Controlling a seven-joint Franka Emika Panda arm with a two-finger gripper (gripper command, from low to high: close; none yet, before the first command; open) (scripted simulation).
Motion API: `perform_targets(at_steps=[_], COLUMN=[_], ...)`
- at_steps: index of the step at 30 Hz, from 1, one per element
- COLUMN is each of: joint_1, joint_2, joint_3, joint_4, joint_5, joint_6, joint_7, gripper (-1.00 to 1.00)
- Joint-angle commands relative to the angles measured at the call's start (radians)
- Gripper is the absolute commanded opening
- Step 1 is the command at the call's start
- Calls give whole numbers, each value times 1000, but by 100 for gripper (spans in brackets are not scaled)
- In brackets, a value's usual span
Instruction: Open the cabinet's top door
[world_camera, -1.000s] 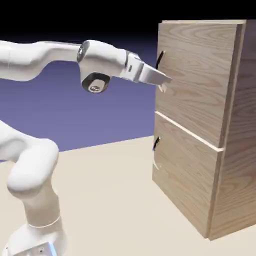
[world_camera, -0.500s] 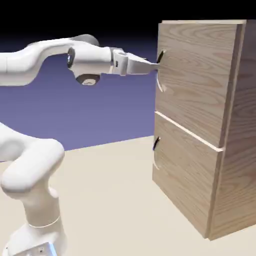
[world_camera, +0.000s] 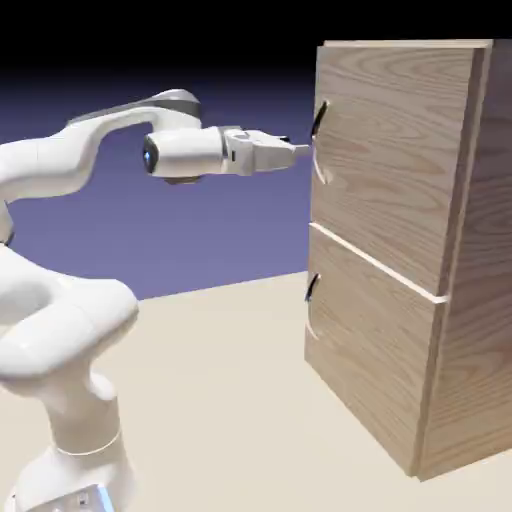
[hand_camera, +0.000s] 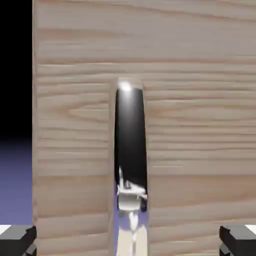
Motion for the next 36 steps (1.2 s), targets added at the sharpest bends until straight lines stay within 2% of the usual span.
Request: perform_targets(at_steps=[1,3,4,13,22,36], joint_1=[-34,-75,-75,209,479,587], joint_2=[2,4,4,-72,-182,-323], joint_3=[11,25,25,-196,-518,-1026], joint_4=[21,45,45,-243,-507,-667], joint_5=[11,24,24,-4,-231,-707], joint_6=[-13,-28,-28,-270,-508,-821], joint_7=[-3,-6,-6,-111,-152,-139], gripper=[100,100,-100,-100,-100,-100])
